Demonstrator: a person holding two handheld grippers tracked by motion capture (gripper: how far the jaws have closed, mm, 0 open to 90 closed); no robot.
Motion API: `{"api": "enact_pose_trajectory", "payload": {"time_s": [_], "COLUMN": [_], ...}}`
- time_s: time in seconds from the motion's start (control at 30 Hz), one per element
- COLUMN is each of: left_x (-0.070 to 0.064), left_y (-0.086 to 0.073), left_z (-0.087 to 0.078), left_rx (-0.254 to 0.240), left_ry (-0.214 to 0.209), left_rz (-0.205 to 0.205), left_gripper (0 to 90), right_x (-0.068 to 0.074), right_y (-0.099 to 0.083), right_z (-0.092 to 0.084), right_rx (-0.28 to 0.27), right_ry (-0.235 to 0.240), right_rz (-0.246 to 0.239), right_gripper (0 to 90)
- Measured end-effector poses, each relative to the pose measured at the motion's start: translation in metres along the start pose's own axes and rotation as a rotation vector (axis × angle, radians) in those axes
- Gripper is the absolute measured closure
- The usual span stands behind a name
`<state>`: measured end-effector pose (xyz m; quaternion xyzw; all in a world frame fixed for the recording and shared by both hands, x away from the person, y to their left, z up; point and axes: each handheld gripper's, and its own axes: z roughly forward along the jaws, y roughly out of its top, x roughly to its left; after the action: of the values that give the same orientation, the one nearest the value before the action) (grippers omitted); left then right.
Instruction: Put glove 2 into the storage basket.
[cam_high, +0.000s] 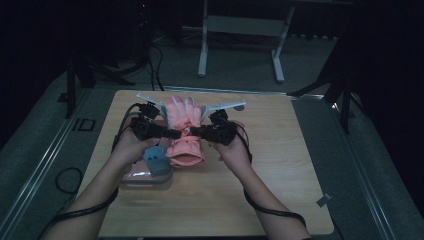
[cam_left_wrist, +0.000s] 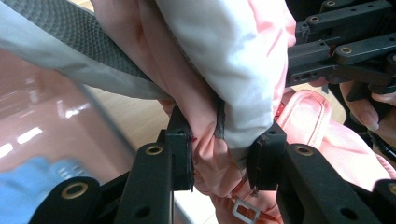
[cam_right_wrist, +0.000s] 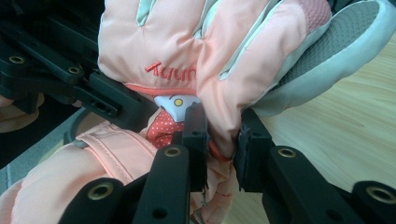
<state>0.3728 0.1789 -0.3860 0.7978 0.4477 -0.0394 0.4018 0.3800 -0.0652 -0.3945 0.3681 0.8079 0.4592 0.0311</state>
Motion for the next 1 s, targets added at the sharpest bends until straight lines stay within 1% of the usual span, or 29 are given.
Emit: {"api": "enact_pose_trajectory", "payload": {"time_s": [0.1,0.2,0.37,0.4,0.43,0.47,0.53,0.63,0.77,0.87,0.9,0.93,1.0], "left_x": [0.008,0.018,0.038,0.038,0.046,0.048,0.056,0.068,0.085,0.093,0.095,0.097,0.098], "left_y": [-0.005,-0.012,-0.026,-0.026,-0.032,-0.034,-0.039,-0.045,-0.056,-0.063,-0.066,-0.068,-0.072], "left_z": [-0.015,-0.029,-0.048,-0.048,-0.055,-0.058,-0.062,-0.060,-0.048,-0.038,-0.035,-0.031,-0.024], "left_rx": [-0.008,-0.015,-0.003,-0.003,0.004,0.005,0.010,0.011,0.031,0.049,0.059,0.069,0.086], "left_ry": [0.016,0.036,0.066,0.066,0.075,0.080,0.080,0.071,0.053,0.049,0.053,0.053,0.059], "left_rz": [-0.006,-0.022,-0.052,-0.052,-0.062,-0.065,-0.071,-0.084,-0.107,-0.123,-0.122,-0.129,-0.132], "left_gripper": [67.1,67.1,67.1,67.0,67.0,67.0,67.0,67.0,66.9,66.9,66.9,66.9,66.8], "right_x": [0.009,0.020,0.036,0.036,0.040,0.046,0.050,0.055,0.051,0.048,0.047,0.047,0.049], "right_y": [0.006,0.014,0.022,0.022,0.022,0.024,0.025,0.024,0.015,0.006,0.002,-0.001,-0.009], "right_z": [0.009,0.023,0.052,0.052,0.058,0.069,0.077,0.091,0.107,0.118,0.122,0.125,0.131], "right_rx": [-0.001,0.002,0.024,0.024,0.026,0.032,0.037,0.045,0.069,0.093,0.105,0.117,0.139], "right_ry": [0.014,0.033,0.065,0.065,0.071,0.084,0.090,0.091,0.085,0.079,0.073,0.064,0.034], "right_rz": [0.000,-0.014,-0.020,-0.020,-0.018,-0.019,-0.019,-0.017,-0.005,0.005,0.002,0.007,-0.019], "right_gripper": [76.7,76.7,76.6,76.6,76.6,76.6,76.6,76.6,76.5,76.4,76.2,76.2,76.0]}}
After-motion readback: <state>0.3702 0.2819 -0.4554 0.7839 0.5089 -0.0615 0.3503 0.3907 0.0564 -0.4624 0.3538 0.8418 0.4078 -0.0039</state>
